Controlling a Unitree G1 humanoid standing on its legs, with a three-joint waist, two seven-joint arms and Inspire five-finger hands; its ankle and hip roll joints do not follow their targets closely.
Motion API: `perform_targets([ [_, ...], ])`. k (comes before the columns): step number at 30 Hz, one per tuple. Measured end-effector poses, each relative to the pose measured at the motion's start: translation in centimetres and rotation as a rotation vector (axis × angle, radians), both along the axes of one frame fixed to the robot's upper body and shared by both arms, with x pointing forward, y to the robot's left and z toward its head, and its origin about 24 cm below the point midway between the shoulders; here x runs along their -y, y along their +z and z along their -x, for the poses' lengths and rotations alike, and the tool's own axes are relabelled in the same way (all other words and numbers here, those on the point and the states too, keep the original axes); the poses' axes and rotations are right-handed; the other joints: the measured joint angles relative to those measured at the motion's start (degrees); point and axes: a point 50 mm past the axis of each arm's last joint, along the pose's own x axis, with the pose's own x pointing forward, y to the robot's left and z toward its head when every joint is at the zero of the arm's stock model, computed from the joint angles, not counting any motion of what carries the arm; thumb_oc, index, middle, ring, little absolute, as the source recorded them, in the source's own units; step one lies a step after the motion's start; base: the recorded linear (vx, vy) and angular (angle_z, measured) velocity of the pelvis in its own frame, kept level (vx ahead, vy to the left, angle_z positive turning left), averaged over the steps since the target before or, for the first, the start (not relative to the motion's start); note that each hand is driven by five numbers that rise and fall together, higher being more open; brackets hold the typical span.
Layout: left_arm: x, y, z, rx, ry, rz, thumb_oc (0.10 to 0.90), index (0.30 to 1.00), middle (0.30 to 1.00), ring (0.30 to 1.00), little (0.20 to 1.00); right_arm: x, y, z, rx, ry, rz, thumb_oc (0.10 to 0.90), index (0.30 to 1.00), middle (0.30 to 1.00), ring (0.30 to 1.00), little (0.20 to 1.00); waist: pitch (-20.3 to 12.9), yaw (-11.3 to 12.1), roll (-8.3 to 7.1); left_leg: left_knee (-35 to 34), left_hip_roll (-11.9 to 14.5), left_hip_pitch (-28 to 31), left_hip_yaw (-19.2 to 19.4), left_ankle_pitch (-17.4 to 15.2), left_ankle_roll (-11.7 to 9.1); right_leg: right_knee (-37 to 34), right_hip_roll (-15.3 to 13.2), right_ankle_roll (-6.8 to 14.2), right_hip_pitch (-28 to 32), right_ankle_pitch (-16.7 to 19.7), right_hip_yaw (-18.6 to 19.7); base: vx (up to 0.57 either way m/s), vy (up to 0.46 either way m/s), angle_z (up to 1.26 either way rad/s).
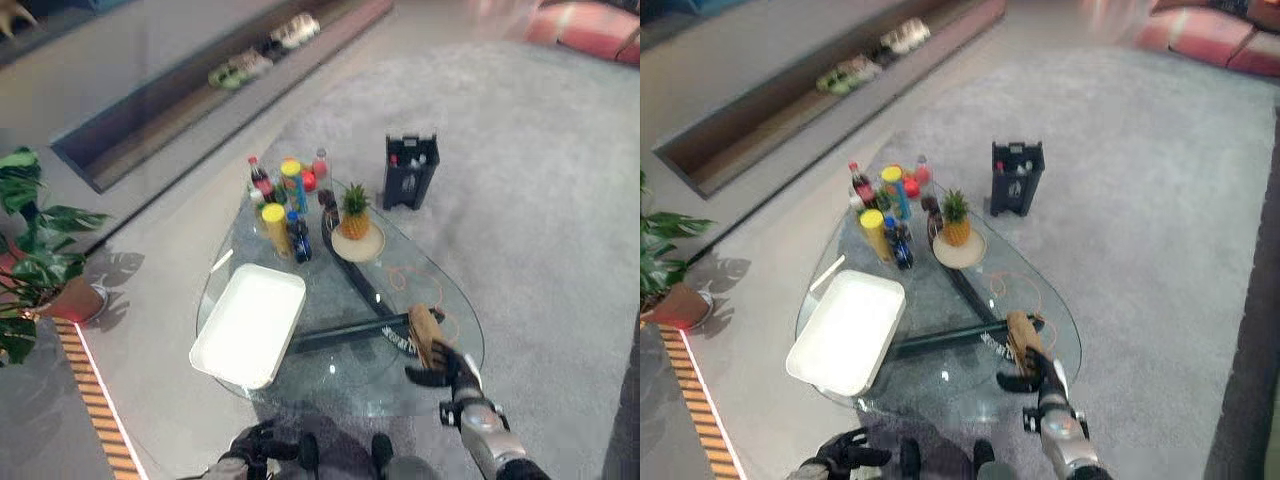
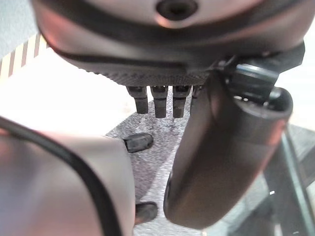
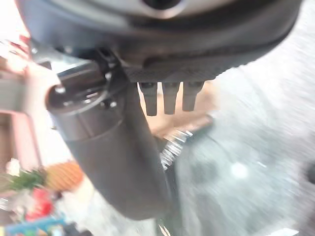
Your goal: Wipe the table with a cloth and put it in the basket.
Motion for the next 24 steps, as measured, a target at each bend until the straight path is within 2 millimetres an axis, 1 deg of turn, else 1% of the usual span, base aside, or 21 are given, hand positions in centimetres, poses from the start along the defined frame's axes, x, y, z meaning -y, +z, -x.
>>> perform_targets([
  [1, 0.0, 0.4, -1.0, 0.023, 0.012, -0.004, 0.800, 0.900, 0.900, 0.900, 0.900, -0.1, 0.9, -0.9, 0.039, -0.007, 0.013, 0.800, 0.900, 0.900, 0.900, 0.900, 1.2, -0.3, -0.04, 0.4, -0.1, -1.2, 0.3, 0.2, 0.3, 1.1, -0.4, 0.3, -1.5, -0.3, 0.1, -0.16, 0.090, -0.12],
  [2, 0.2, 1.1, -2.4, 0.064, 0.022, -0.005, 0.800, 0.900, 0.900, 0.900, 0.900, -0.2, 2.1, -1.7, 0.088, -0.015, 0.035, 0.800, 0.900, 0.900, 0.900, 0.900, 3.0, -0.3, -0.19, 1.6, -0.5, -2.8, 0.8, 0.1, 0.6, 3.2, -0.8, 0.4, -4.0, -0.4, 0.0, -0.12, 0.072, -0.15],
  [3, 0.3, 1.5, -3.1, 0.091, 0.029, -0.005, 0.800, 0.900, 0.900, 0.900, 0.900, -0.2, 2.8, -2.2, 0.121, -0.011, 0.053, 0.800, 0.900, 0.900, 0.900, 0.900, 4.2, -0.3, -0.19, 2.3, -0.6, -3.6, 1.1, 0.1, 0.6, 4.2, -1.2, 0.6, -5.0, -0.6, 0.0, -0.14, 0.086, -0.12],
  [5, 0.8, 2.9, -5.5, 0.172, 0.050, 0.005, 0.800, 0.900, 0.900, 0.900, 0.900, -0.1, 4.9, -3.3, 0.207, -0.012, 0.117, 0.800, 0.900, 0.900, 0.900, 0.900, 7.5, -1.0, 0.25, 4.2, -1.4, -6.8, 1.2, 0.1, 1.1, 6.7, -2.1, 0.8, -8.1, -0.8, 0.2, -0.15, 0.084, 0.01],
  [8, 1.0, 4.2, -7.4, 0.248, 0.096, 0.008, 0.800, 0.900, 0.900, 0.900, 0.900, -0.1, 7.0, -4.3, 0.296, -0.032, 0.162, 0.800, 0.900, 0.900, 0.900, 0.900, 10.8, -1.9, 0.80, 7.2, -2.1, -11.4, 1.2, -0.1, 1.6, 9.4, -2.6, 0.9, -12.5, -0.9, 0.5, -0.13, 0.038, 0.04],
  [10, 0.7, 4.4, -7.7, 0.289, 0.105, -0.004, 0.800, 0.900, 0.900, 0.900, 0.900, 0.2, 7.9, -4.7, 0.347, -0.053, 0.187, 0.800, 0.900, 0.900, 0.900, 0.900, 12.2, -1.9, 0.92, 8.8, -2.4, -14.4, 1.2, -0.2, 1.8, 10.9, -3.0, 0.9, -15.4, -0.9, 0.6, -0.12, 0.001, 0.03],
  [14, -0.1, 3.9, -7.1, 0.322, 0.123, -0.029, 0.800, 0.900, 0.900, 0.900, 0.900, 0.8, 9.5, -5.1, 0.455, -0.143, 0.212, 0.800, 0.900, 0.900, 0.900, 0.900, 15.4, -2.0, 1.02, 11.1, -2.4, -18.6, 0.8, -0.2, 1.8, 12.2, -3.5, 0.3, -19.1, -0.9, 0.3, -0.07, 0.011, 0.05],
  [17, 0.1, 3.6, -6.6, 0.328, 0.123, -0.029, 0.800, 0.900, 0.900, 0.900, 0.900, 0.6, 10.6, -5.7, 0.500, -0.187, 0.219, 0.800, 0.900, 0.900, 0.900, 0.900, 16.2, -1.8, 1.44, 11.2, -2.9, -20.5, 0.6, 0.4, 1.9, 12.9, -3.7, 0.1, -21.0, -0.7, 0.1, -0.07, 0.056, 0.06],
  [19, 0.5, 3.9, -6.9, 0.368, 0.100, -0.024, 0.800, 0.900, 0.900, 0.900, 0.900, 0.4, 11.9, -6.4, 0.548, -0.217, 0.225, 0.800, 0.900, 0.900, 0.900, 0.900, 16.4, -1.8, 1.91, 11.3, -3.1, -22.4, 0.3, 1.0, 2.0, 13.3, -4.0, -0.1, -22.9, -0.6, 0.0, -0.05, 0.076, 0.10],
  [23, 1.7, 5.5, -8.6, 0.482, 0.065, 0.020, 0.800, 0.900, 0.900, 0.900, 0.900, -0.2, 14.7, -7.9, 0.626, -0.286, 0.254, 0.800, 0.900, 0.900, 0.900, 0.900, 17.1, -1.5, 2.93, 11.5, -3.8, -26.4, -0.4, 1.9, 2.3, 14.6, -4.8, -0.2, -27.0, -0.5, 0.1, 0.01, 0.050, 0.12],
  [24, 1.8, 5.7, -8.7, 0.490, 0.062, 0.023, 0.800, 0.900, 0.900, 0.900, 0.900, -0.3, 15.0, -8.1, 0.631, -0.291, 0.257, 0.800, 0.900, 0.900, 0.900, 0.900, 17.2, -1.4, 2.96, 11.7, -3.9, -26.9, -0.4, 1.9, 2.4, 14.9, -5.0, -0.2, -27.5, -0.5, 0.1, 0.02, 0.034, 0.06],
])
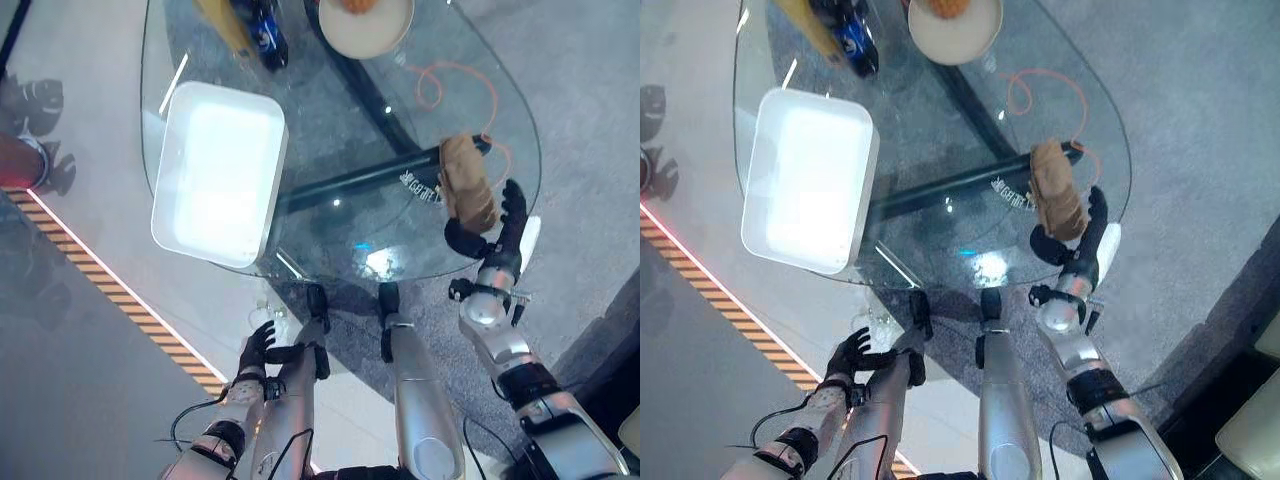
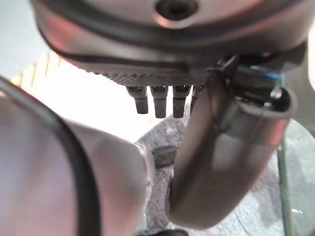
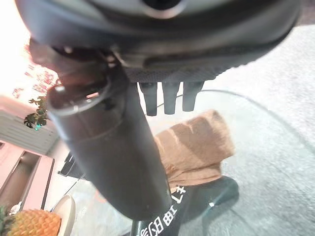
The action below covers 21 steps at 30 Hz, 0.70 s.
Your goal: Wipe the table with a cloth and put it in the basket.
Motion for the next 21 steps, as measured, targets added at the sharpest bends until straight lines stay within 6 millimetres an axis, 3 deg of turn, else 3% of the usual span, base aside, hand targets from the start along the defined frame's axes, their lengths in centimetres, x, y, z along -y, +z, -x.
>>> perform_targets([
  [6, 0.1, 0.6, -0.8, 0.024, -0.004, -0.002, 0.800, 0.900, 0.900, 0.900, 0.900, 0.0, 1.9, -0.6, 0.065, -0.094, 0.020, 0.800, 0.900, 0.900, 0.900, 0.900, 0.2, 1.3, 0.46, 0.5, -1.0, -4.1, -0.3, 0.5, 0.7, 1.9, -0.9, 0.0, -4.2, 0.0, 0.1, 0.03, 0.011, 0.06],
  [21, 0.1, 1.9, -1.9, 0.087, -0.018, 0.021, 0.800, 0.900, 0.900, 0.900, 0.900, 0.9, 6.4, -2.0, 0.154, -0.228, 0.010, 0.800, 0.900, 0.900, 0.900, 0.900, 0.1, 2.4, 0.76, 3.4, -1.6, -12.6, -0.7, 1.4, 0.3, 5.9, -1.5, -0.5, -12.9, -0.4, 0.6, 0.01, -0.007, 0.02],
])
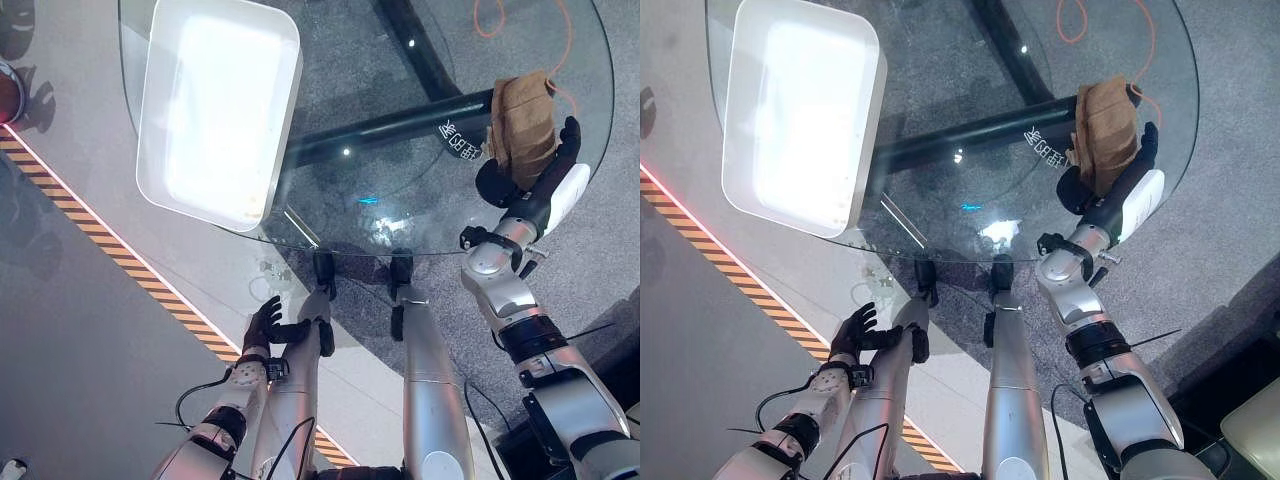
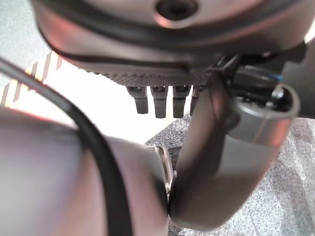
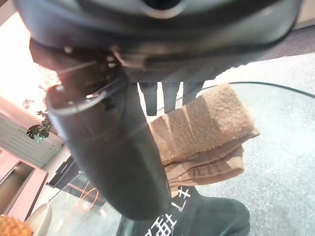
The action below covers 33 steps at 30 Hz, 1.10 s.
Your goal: Wipe the table with a cloth and put it in the basket.
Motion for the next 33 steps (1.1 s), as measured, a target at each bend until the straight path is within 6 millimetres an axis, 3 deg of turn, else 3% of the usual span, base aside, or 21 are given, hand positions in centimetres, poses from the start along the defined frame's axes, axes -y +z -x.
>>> perform_targets([
  [8, 0.0, 0.8, -0.6, 0.040, -0.039, -0.005, 0.800, 0.900, 0.900, 0.900, 0.900, 0.7, 1.8, -1.0, -0.015, -0.053, -0.065, 0.800, 0.900, 0.900, 0.900, 0.900, 0.0, 0.5, 0.04, 1.0, 0.0, -2.9, -0.3, 0.2, -0.3, 1.6, -0.1, -0.3, -3.0, -0.2, 0.0, 0.01, -0.013, 0.01],
  [24, 0.2, 1.7, -1.5, 0.068, -0.069, -0.012, 0.800, 0.900, 0.900, 0.900, 0.900, 2.5, 3.0, -1.9, -0.058, -0.114, -0.183, 0.800, 0.900, 0.900, 0.900, 0.900, -0.1, 1.8, 0.13, 3.0, -0.1, -5.5, -1.9, 0.2, -0.3, 3.1, 0.0, -0.5, -4.7, -0.8, -0.6, 0.01, -0.052, 0.04],
  [25, 0.1, 1.8, -1.5, 0.069, -0.072, -0.012, 0.800, 0.900, 0.900, 0.900, 0.900, 2.6, 3.1, -1.9, -0.055, -0.112, -0.187, 0.729, 0.839, 0.839, 0.839, 0.829, -0.1, 1.8, 0.13, 3.0, -0.1, -5.9, -2.1, 0.3, -0.4, 3.1, 0.1, -0.5, -4.9, -0.8, -0.6, 0.00, -0.029, 0.06],
  [28, 0.2, 1.8, -1.6, 0.072, -0.074, -0.012, 0.800, 0.900, 0.900, 0.900, 0.900, 3.0, 3.0, -1.9, -0.075, -0.115, -0.167, 0.731, 0.841, 0.841, 0.841, 0.831, -0.1, 1.8, 0.10, 2.9, -0.4, -5.9, -2.6, 0.3, -0.4, 3.1, 0.1, -0.5, -4.9, -0.8, -0.6, 0.00, -0.021, 0.06],
  [29, 0.2, 1.9, -1.6, 0.073, -0.074, -0.012, 0.800, 0.900, 0.900, 0.900, 0.900, 3.1, 2.9, -2.0, -0.081, -0.118, -0.161, 0.569, 0.702, 0.702, 0.702, 0.669, -0.1, 1.8, 0.10, 2.9, -0.4, -6.0, -2.6, 0.3, -0.4, 3.1, 0.1, -0.5, -4.9, -0.8, -0.6, 0.00, -0.022, 0.04],
  [30, 0.2, 1.9, -1.6, 0.075, -0.075, -0.011, 0.800, 0.900, 0.900, 0.900, 0.900, 3.3, 2.9, -2.0, -0.086, -0.124, -0.153, 0.265, 0.441, 0.441, 0.441, 0.365, -0.1, 1.8, 0.10, 3.0, -0.5, -6.1, -2.7, 0.3, -0.4, 3.1, 0.1, -0.5, -4.9, -0.8, -0.6, 0.00, -0.024, 0.05],
  [31, 0.2, 2.0, -1.7, 0.077, -0.076, -0.011, 0.800, 0.900, 0.900, 0.900, 0.900, 3.5, 2.9, -1.9, -0.092, -0.130, -0.143, 0.100, 0.300, 0.300, 0.300, 0.200, -0.1, 1.8, 0.09, 3.0, -0.5, -6.2, -2.7, 0.3, -0.4, 3.1, 0.1, -0.5, -4.9, -0.8, -0.6, 0.00, -0.023, 0.05],
  [33, 0.2, 2.1, -1.7, 0.080, -0.077, -0.011, 0.800, 0.900, 0.900, 0.900, 0.900, 4.1, 2.9, -1.8, -0.099, -0.146, -0.134, 0.100, 0.300, 0.300, 0.300, 0.200, -0.1, 1.8, 0.09, 3.1, -0.5, -6.3, -2.7, 0.3, -0.4, 3.1, 0.1, -0.5, -4.9, -0.8, -0.6, 0.00, -0.010, 0.02],
])
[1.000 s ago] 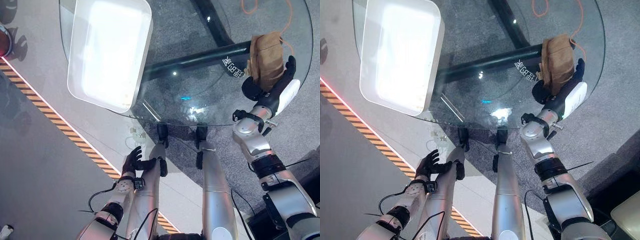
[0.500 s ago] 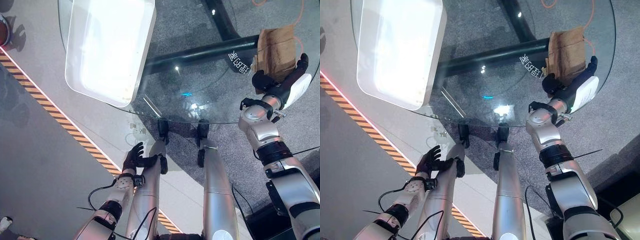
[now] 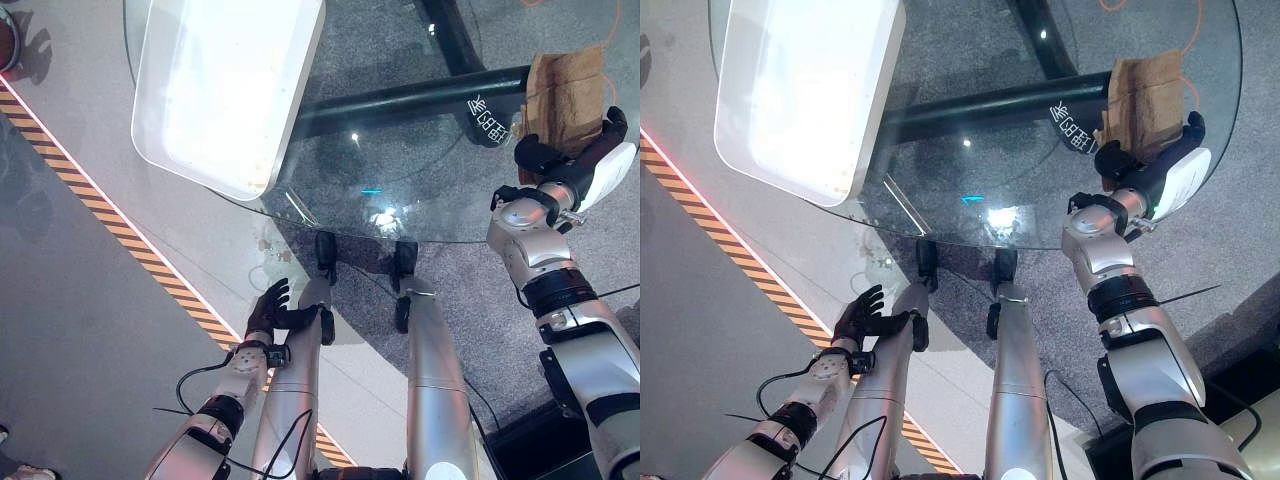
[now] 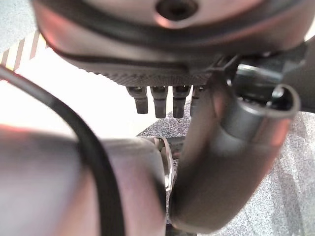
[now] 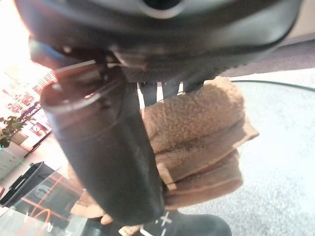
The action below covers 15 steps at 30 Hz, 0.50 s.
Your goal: Wipe the table with a cloth and put it in the basket.
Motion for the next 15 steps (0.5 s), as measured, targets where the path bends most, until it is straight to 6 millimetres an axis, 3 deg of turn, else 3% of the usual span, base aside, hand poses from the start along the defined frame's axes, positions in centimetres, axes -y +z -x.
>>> perform_targets([
  [6, -0.4, 0.5, -0.4, 0.010, 0.002, -0.014, 0.800, 0.900, 0.900, 0.900, 0.900, 1.9, 0.5, 0.2, -0.021, -0.003, -0.023, 0.100, 0.300, 0.300, 0.300, 0.200, 0.0, -0.2, -0.01, 0.7, 0.0, -0.6, 0.0, 0.0, 0.0, 0.2, 0.0, -0.3, -0.2, 0.2, 0.0, 0.00, 0.000, 0.00],
  [15, -0.7, 0.8, -0.8, 0.007, 0.017, -0.027, 0.800, 0.900, 0.900, 0.900, 0.900, 0.6, 0.2, 0.1, -0.007, 0.062, -0.040, 0.100, 0.300, 0.300, 0.300, 0.200, 0.0, -1.5, 0.00, 0.6, 0.1, -0.5, 0.0, 0.2, -0.3, 0.1, 0.1, 0.0, -0.2, 0.3, -0.1, 0.01, 0.025, 0.00],
])
